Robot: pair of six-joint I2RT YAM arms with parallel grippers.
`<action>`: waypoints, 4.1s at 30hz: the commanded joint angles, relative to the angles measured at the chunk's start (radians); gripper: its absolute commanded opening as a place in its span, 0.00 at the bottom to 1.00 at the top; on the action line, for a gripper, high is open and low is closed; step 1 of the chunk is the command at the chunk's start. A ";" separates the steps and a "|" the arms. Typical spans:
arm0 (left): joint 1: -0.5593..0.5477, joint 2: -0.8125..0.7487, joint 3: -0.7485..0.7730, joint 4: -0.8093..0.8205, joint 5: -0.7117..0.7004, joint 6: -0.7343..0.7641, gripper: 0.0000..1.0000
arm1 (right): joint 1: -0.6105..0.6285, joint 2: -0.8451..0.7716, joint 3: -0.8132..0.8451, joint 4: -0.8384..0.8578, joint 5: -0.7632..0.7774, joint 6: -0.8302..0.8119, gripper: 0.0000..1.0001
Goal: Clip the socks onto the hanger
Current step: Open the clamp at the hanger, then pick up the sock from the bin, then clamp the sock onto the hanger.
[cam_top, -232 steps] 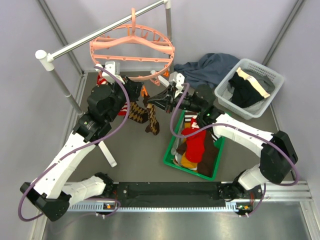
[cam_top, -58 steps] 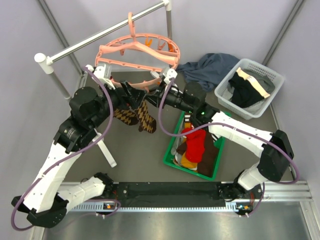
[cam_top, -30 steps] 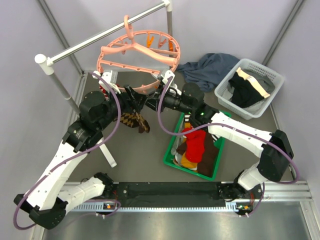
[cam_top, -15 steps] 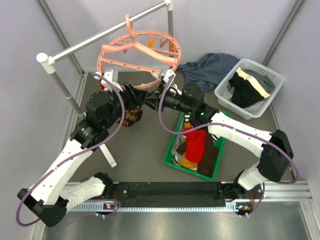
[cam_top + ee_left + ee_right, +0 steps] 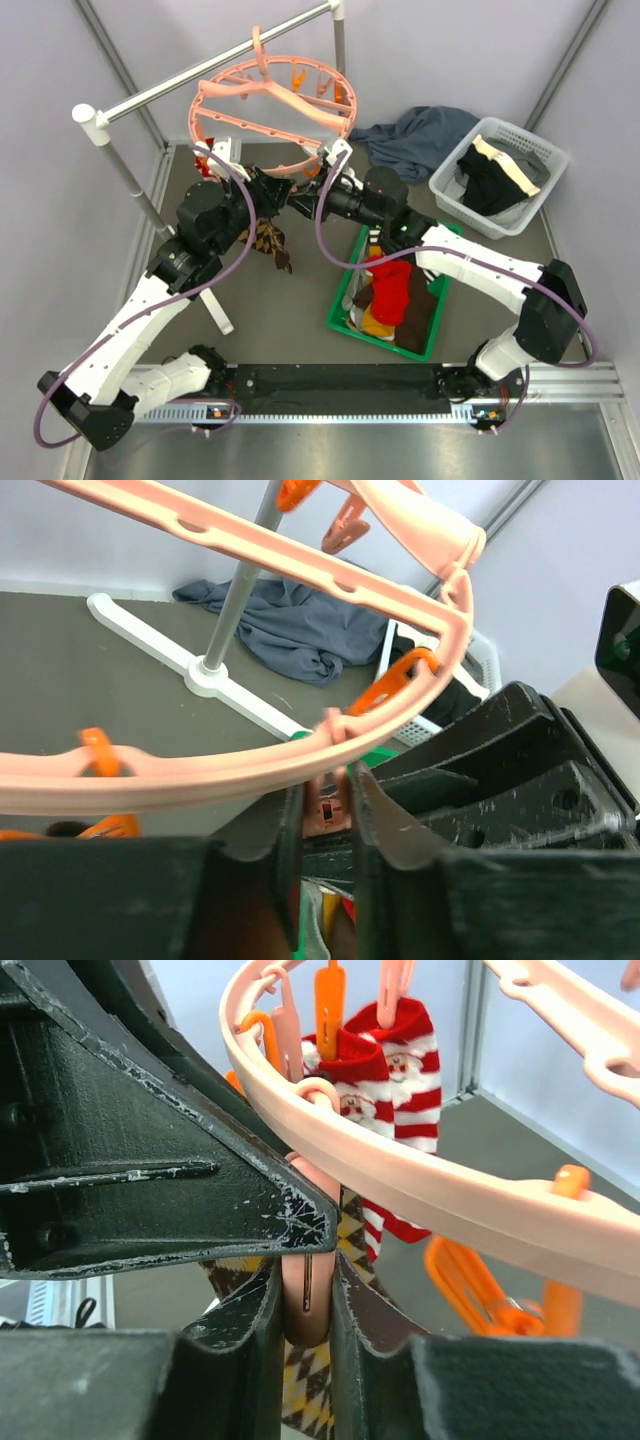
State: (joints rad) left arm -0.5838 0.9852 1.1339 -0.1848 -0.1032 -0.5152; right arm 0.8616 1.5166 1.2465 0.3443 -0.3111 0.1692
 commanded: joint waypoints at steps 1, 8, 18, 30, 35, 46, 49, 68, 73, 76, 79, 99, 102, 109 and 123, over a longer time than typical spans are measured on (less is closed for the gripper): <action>0.010 0.013 -0.003 0.107 -0.059 0.078 0.17 | 0.013 -0.018 -0.031 -0.059 0.026 -0.027 0.28; 0.010 0.026 -0.011 0.091 -0.062 0.118 0.12 | 0.014 -0.123 -0.074 -0.194 0.159 -0.025 0.55; 0.010 0.027 -0.045 0.108 -0.062 0.124 0.13 | -0.047 -0.231 -0.087 -0.792 0.647 0.156 0.65; 0.010 0.038 -0.028 0.090 -0.059 0.141 0.14 | -0.167 -0.058 -0.084 -0.991 0.604 0.316 0.50; 0.010 0.050 -0.013 0.073 -0.058 0.142 0.13 | -0.165 -0.081 -0.114 -0.966 0.414 0.075 0.44; 0.009 0.082 0.018 0.042 -0.047 0.150 0.13 | -0.164 -0.165 -0.154 -1.052 0.316 -0.447 0.46; 0.010 0.078 0.010 0.047 -0.044 0.150 0.13 | -0.145 -0.136 -0.153 -1.030 0.287 -0.509 0.46; 0.010 0.075 -0.003 0.053 -0.039 0.158 0.13 | -0.095 0.031 -0.163 -0.982 0.376 -0.570 0.30; 0.010 0.073 -0.003 0.053 -0.038 0.155 0.13 | -0.095 0.043 -0.170 -0.975 0.363 -0.557 0.13; 0.009 0.069 -0.002 0.053 -0.036 0.152 0.13 | -0.093 0.033 -0.168 -0.969 0.365 -0.539 0.00; 0.010 0.064 -0.002 0.053 -0.036 0.147 0.13 | -0.093 0.007 -0.165 -0.956 0.345 -0.508 0.00; 0.010 0.043 0.009 0.102 -0.049 0.087 0.12 | -0.093 -0.299 -0.030 -0.682 0.135 -0.056 0.00; 0.010 0.055 0.017 0.104 -0.036 0.075 0.12 | -0.093 -0.283 -0.007 -0.616 0.121 0.013 0.00; 0.010 0.056 0.024 0.128 -0.039 0.063 0.12 | -0.093 -0.213 0.021 -0.449 0.066 0.196 0.00; 0.010 0.059 -0.006 0.204 -0.050 0.023 0.12 | -0.093 -0.104 -0.021 -0.177 -0.002 0.404 0.00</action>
State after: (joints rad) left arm -0.5766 1.0500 1.1126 -0.1196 -0.1467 -0.4732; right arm 0.7574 1.4158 1.2266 0.0044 -0.2867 0.5014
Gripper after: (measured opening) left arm 0.218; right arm 0.008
